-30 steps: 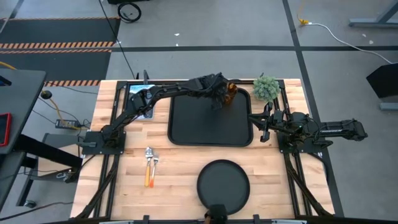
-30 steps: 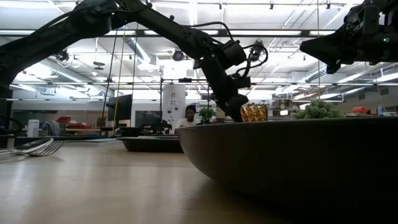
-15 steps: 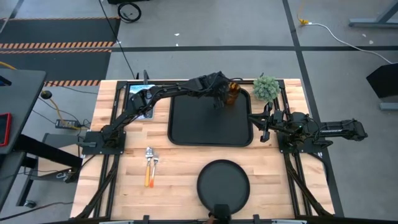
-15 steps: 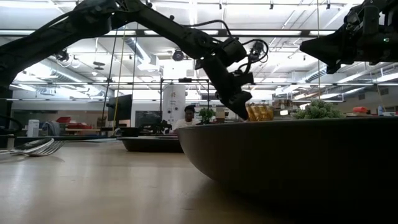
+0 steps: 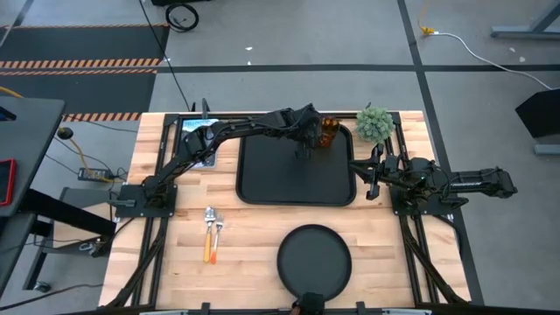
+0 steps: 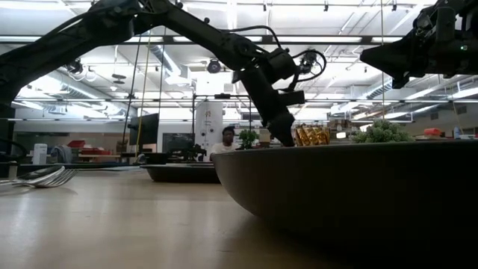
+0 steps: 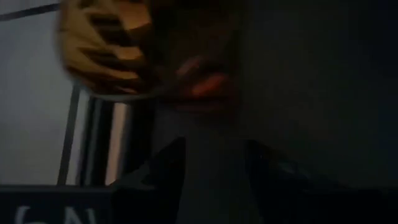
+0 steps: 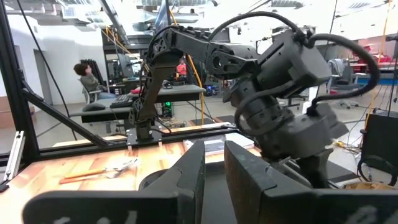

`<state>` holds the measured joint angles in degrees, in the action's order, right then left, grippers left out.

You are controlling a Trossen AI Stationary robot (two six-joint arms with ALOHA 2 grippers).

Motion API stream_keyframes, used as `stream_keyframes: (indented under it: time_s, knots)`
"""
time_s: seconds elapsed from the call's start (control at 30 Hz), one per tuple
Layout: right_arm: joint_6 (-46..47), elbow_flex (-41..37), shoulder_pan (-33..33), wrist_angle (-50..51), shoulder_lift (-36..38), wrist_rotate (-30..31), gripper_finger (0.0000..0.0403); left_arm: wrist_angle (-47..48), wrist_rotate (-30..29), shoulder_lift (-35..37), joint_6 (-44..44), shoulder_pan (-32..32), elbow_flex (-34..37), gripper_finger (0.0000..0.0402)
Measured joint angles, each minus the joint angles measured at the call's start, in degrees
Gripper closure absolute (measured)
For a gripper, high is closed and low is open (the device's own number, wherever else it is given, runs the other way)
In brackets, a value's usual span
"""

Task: Pick and place plate/cup/fork/spoon on tray
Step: Put the brown cup on the black tray

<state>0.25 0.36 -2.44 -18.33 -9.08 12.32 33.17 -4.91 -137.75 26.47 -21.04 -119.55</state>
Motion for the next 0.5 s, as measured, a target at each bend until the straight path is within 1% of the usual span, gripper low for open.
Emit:
stream_keyframes:
  time_s: [0.1,0.23,0.33,0.5]
  knots:
    - [0.0,0.0,0.0,0.0,0.0,0.0,0.0334,4.4,0.1,0.1,2.9,0.1,0.0,0.0230]
    - [0.0,0.0,0.0,0.0,0.0,0.0,0.0334,8.5,0.0,0.1,-0.7,0.4,0.0,0.0230]
    - [0.0,0.0,0.0,0.0,0.0,0.0,0.0334,7.0,0.0,0.1,-2.5,0.6,0.0,0.0230]
    - [0.0,0.0,0.0,0.0,0.0,0.0,0.0334,1.5,-1.9,0.1,-5.7,0.7,0.0,0.0230]
